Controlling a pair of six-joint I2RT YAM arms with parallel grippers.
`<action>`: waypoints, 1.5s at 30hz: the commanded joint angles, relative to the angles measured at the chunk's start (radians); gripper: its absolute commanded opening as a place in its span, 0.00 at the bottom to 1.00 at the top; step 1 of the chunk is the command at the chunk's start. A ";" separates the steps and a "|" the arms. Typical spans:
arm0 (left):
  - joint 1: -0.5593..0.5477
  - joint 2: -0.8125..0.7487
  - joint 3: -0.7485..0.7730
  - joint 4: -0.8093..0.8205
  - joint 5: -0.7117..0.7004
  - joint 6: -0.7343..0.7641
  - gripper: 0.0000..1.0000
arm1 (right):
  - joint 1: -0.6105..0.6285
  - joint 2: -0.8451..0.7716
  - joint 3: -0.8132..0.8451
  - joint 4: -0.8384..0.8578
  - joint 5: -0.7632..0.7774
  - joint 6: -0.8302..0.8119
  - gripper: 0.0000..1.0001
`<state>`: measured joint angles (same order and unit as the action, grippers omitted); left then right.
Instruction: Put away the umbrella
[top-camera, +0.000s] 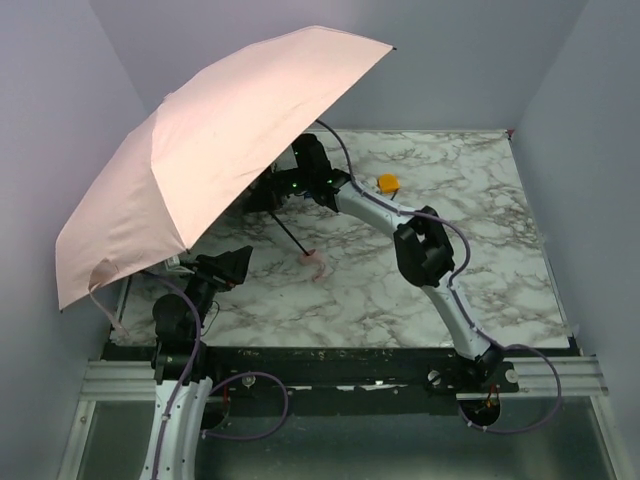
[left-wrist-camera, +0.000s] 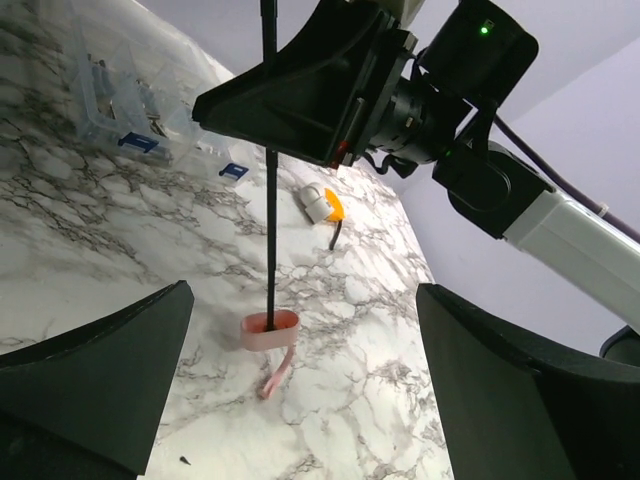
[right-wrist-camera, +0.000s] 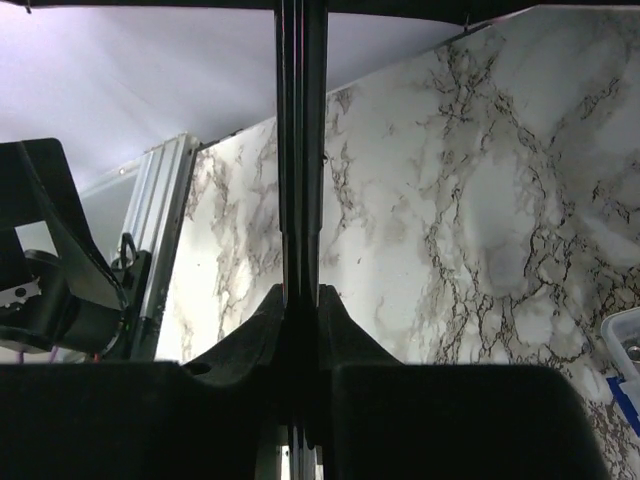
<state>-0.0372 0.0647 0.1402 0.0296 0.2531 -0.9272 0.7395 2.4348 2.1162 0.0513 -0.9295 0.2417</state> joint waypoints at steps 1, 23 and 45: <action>-0.001 0.007 0.033 0.042 0.005 -0.008 0.97 | -0.009 -0.091 0.061 -0.024 -0.056 0.049 0.01; -0.195 0.768 0.667 0.989 0.218 -0.233 0.97 | -0.076 -0.839 -0.453 0.004 -0.220 0.312 0.01; -0.421 0.866 0.663 0.891 0.021 -0.062 0.81 | -0.117 -0.910 -0.544 0.265 -0.304 0.568 0.01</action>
<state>-0.4519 1.0046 0.8577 1.0023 0.4110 -1.0683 0.6277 1.5742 1.5455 0.2264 -1.2018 0.8009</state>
